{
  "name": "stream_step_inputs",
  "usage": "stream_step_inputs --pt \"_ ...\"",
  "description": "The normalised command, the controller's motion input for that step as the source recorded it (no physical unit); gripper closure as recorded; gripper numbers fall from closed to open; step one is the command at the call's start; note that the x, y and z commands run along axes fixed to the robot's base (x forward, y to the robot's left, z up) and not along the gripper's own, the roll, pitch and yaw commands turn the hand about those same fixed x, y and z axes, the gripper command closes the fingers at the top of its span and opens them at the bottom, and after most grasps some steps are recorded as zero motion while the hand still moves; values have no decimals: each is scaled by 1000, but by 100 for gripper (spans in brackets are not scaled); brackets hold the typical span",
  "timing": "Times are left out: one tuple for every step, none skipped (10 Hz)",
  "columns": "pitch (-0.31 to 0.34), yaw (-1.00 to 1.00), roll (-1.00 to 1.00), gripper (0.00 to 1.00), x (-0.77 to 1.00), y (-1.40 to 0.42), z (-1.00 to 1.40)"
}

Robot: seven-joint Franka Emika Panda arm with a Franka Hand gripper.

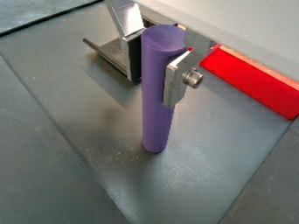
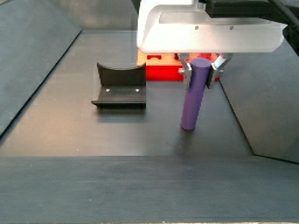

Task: Pick up the round object. Move up. Move to above the board. Insert the round object.
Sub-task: Pick up the round object, then move up.

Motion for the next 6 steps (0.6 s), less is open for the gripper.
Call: stream_step_inputs --pt "0 0 0 100 0 0 0" --pt "0 0 0 100 0 0 0" --pt "0 0 0 100 0 0 833" --pt "21 34 -14 100 -38 -21 824" --pt "49 30 3 100 -57 -13 712" --pt "57 23 25 100 -47 -7 624"
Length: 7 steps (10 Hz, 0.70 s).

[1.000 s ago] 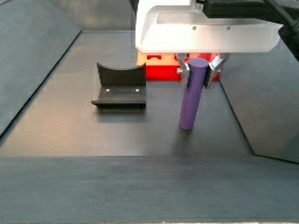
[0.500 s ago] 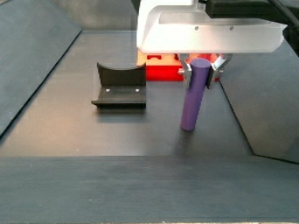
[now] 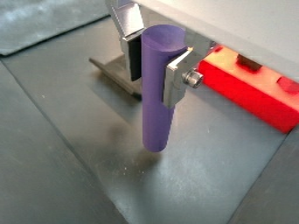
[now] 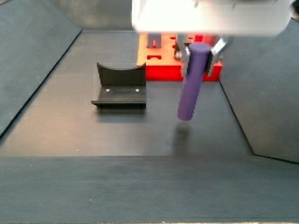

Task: Pick up the round object. Move up. Move to above the board. Insert the round object.
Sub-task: Move up, then move to above the board.

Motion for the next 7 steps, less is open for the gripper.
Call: stream_step_inputs --pt "78 14 70 100 -28 -4 381" --pt "89 18 86 100 -15 -2 236" --pt "-4 -171 445 100 -87 -112 1000" --pt "-1 -154 413 100 -90 -118 1000" --pt "1 -99 348 100 -98 -117 1000" --pt "2 -59 267 100 -100 -105 1000" --pt "17 -22 180 100 -90 -94 1000"
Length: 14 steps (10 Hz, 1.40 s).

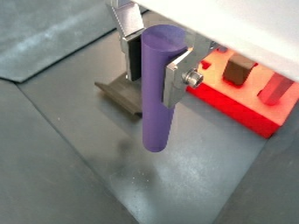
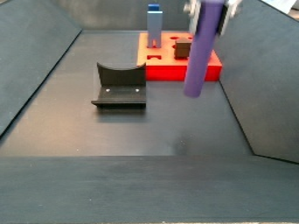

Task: Pick up the round object. Move up. Move to above the board. Insert the round object.
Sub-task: Move to above the board.

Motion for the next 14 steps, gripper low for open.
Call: stream_step_inputs --pt "32 -3 144 100 -82 -87 1000" --pt "46 9 124 100 -72 -80 997" --pt "66 19 109 100 -36 -54 774" --pt "81 22 104 100 -13 -38 608" --pt "93 26 89 100 1 -25 388" --pt "94 29 80 100 2 -14 223" --pt "421 -65 -233 100 128 -1000 95" --pt "391 -52 -213 100 131 -1000 96" --pt "315 -31 -176 100 134 -1000 103" --pt "253 -25 -177 100 137 -1000 101" --pt "152 2 -77 100 145 -1000 99" --pt "126 8 -37 100 148 -1000 102" --pt "94 10 -25 100 152 -1000 103" --pt "90 9 -10 100 159 -1000 104"
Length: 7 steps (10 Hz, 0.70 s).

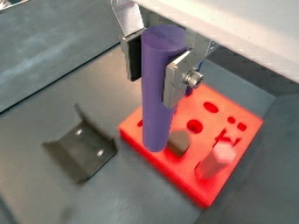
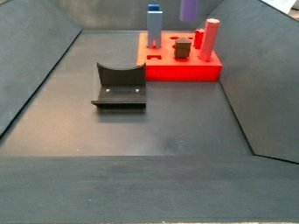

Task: Pick up the round object. Move up. Move to above the board. Insert the round object.
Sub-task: Move to above the board.

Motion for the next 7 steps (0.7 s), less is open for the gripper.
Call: stream_step_inputs --pt "100 8 -2 100 165 -1000 107" --pt "108 -6 -24 100 171 -1000 108" --pt "128 6 4 100 188 -1000 110" --pt "128 17 9 100 200 -1000 112" --pt "127 10 -11 100 214 -1000 114" --pt "122 9 7 100 223 -1000 122" --pt "117 11 2 100 243 -1000 124"
